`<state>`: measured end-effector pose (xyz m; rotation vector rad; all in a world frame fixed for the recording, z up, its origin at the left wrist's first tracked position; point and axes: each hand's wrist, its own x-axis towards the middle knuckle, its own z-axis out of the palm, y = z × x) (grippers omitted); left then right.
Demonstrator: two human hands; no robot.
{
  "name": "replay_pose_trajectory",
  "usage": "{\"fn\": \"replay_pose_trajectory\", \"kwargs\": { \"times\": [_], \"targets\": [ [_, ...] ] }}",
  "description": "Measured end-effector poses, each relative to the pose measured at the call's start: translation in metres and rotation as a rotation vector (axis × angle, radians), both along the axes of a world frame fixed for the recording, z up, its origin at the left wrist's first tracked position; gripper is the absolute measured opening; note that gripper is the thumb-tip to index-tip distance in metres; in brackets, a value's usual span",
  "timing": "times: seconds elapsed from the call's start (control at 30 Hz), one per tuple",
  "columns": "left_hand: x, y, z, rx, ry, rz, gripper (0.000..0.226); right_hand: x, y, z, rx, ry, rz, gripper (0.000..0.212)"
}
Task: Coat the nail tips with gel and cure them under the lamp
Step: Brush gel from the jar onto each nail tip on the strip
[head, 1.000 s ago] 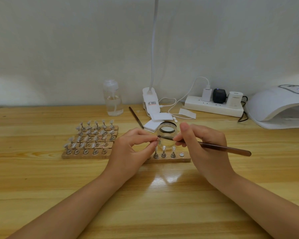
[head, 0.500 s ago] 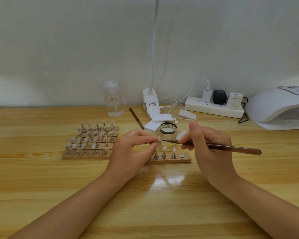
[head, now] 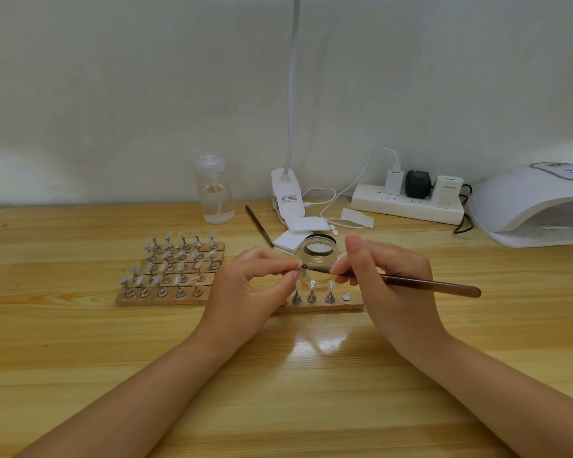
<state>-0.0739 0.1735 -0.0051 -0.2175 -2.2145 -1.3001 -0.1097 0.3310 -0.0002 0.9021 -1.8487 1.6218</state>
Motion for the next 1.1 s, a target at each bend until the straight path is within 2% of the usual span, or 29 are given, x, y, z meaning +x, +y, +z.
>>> {"fn": "replay_pose_trajectory", "kwargs": {
  "times": [0.23, 0.67, 1.1],
  "targets": [
    [0.0016, 0.0, 0.0018, -0.004, -0.008, -0.002, 0.024, -0.0004, 0.0009, -0.0019, -0.058, -0.064, -0.012, 0.035],
    [-0.0004, 0.0003, 0.0, -0.022, -0.003, 0.0, 0.018, -0.0015, -0.0034, -0.0017, -0.03, -0.074, -0.013, 0.029],
    [0.001, 0.0002, 0.0009, -0.005, 0.004, -0.009, 0.025, 0.0011, -0.0008, 0.0002, -0.132, -0.171, -0.007, 0.034]
  ]
}}
